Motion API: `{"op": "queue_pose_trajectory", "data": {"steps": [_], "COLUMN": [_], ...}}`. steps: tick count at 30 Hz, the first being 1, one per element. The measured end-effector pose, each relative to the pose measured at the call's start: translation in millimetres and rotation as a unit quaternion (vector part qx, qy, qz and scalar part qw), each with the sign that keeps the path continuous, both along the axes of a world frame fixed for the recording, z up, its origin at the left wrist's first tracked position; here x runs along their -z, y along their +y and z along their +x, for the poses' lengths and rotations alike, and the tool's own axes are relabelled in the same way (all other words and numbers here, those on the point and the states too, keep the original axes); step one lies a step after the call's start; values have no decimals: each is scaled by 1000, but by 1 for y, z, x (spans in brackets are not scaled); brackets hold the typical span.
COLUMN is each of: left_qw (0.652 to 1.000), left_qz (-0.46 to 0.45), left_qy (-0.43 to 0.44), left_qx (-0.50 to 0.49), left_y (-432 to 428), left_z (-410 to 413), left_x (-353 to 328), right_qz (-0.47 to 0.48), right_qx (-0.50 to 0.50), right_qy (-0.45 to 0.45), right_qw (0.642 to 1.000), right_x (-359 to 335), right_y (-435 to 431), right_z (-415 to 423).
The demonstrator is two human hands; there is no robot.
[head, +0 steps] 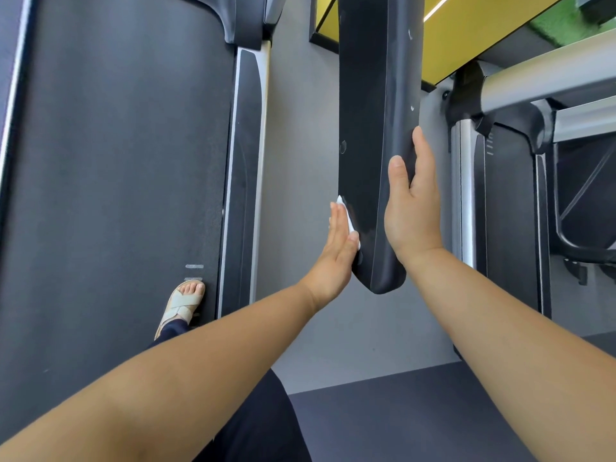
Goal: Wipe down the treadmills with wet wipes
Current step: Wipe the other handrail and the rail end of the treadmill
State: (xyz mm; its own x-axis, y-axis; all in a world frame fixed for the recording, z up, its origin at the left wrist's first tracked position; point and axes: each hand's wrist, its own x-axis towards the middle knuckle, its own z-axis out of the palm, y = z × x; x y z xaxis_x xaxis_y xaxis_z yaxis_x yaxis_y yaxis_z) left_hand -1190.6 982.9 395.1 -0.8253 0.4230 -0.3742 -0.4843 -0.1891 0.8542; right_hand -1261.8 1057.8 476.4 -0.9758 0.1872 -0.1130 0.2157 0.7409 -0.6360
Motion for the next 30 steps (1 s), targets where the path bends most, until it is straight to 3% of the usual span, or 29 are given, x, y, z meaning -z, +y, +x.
{"op": "queue_pose_trajectory", "data": {"steps": [18,23,30], "left_qw": [999,999,995], "left_qz": [7,29,-43], "left_qy": [-27,4,60], "left_qx": [-19,-27,-72], "left_y": [5,12,19], "left_z": [29,58,20], "left_x": [-4,-27,-33], "right_qz": [4,-1,0], "right_qx": [3,2,-5], "right_qy": [4,5,10], "right_qw": [1000,1000,1000], "right_x": [-3,-2,-1], "right_y": [-3,-3,-1], "right_z": [1,1,0]}}
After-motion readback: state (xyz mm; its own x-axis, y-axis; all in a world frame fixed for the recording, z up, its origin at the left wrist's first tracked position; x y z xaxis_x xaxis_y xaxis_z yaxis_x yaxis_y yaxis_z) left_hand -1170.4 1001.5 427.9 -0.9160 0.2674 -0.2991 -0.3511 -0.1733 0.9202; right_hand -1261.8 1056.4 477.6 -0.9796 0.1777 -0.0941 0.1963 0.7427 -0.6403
